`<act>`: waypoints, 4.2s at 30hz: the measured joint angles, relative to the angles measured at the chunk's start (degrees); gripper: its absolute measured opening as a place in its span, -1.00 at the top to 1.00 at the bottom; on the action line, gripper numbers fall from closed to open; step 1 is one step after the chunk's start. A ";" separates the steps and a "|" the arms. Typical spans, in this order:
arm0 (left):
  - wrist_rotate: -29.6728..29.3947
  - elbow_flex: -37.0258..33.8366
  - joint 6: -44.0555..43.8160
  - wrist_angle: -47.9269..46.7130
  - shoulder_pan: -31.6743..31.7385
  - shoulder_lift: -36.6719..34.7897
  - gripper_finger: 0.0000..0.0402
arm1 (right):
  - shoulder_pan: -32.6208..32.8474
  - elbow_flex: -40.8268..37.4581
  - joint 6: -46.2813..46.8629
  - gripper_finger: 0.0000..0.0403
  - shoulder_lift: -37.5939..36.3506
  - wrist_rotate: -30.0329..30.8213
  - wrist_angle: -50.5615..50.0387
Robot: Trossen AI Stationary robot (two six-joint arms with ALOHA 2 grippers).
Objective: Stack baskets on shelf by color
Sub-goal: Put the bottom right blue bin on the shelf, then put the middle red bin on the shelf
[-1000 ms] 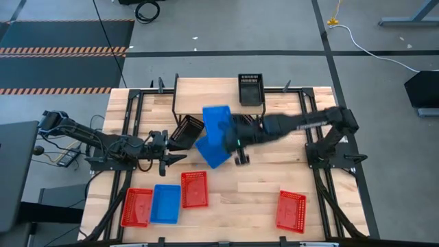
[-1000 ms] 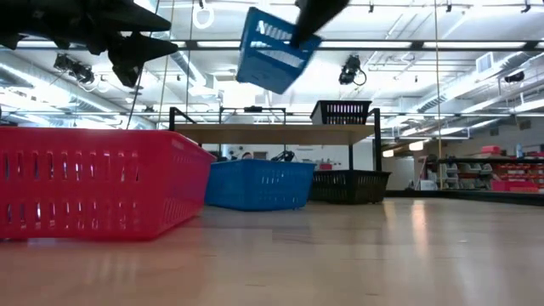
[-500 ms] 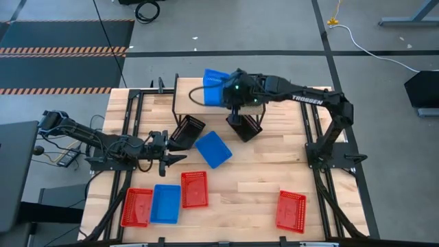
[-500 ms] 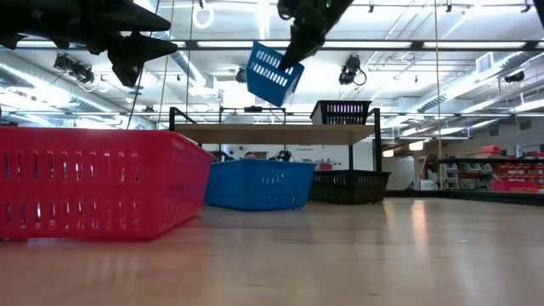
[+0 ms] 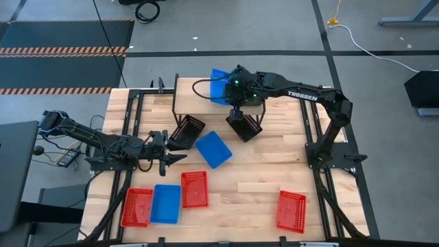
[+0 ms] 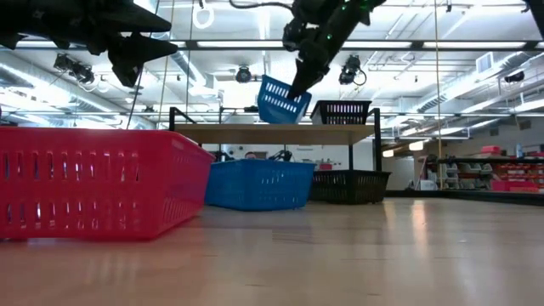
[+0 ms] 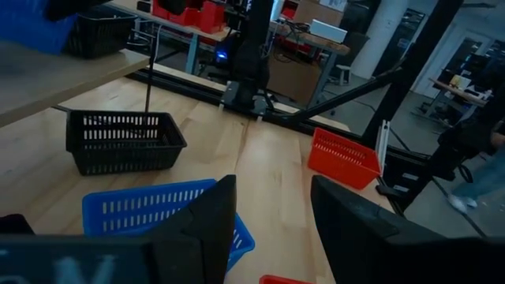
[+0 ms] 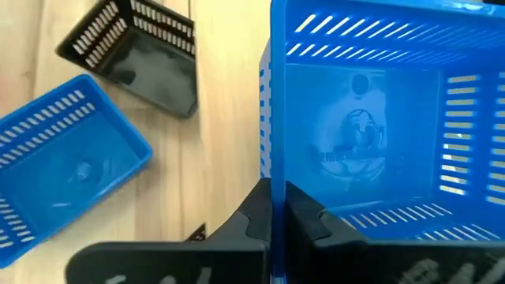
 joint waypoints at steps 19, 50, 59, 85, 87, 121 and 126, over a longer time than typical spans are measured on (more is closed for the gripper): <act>-0.02 0.00 0.00 0.00 0.00 0.00 0.14 | -0.82 -1.17 2.14 0.50 -0.09 0.42 2.32; -0.26 0.00 3.08 -0.07 0.00 0.00 0.14 | 36.67 -4.40 12.60 0.32 6.17 3.37 10.46; -1.60 0.00 3.10 -0.30 0.00 0.00 0.14 | 42.04 2.27 13.05 0.25 18.07 3.99 20.18; -1.62 0.02 6.63 0.91 -0.09 -0.70 0.14 | 45.00 22.22 20.17 0.10 37.33 6.64 8.34; -1.40 0.04 7.77 2.27 -0.22 -1.21 0.14 | 44.95 22.22 20.07 0.17 37.33 6.66 8.24; -5.07 0.04 24.62 12.40 -17.46 -5.08 0.14 | 39.79 42.12 10.18 0.96 30.76 8.05 -18.00; -5.09 0.04 25.59 12.37 -18.25 -5.07 0.14 | 35.95 42.09 6.49 0.96 27.94 9.46 -18.93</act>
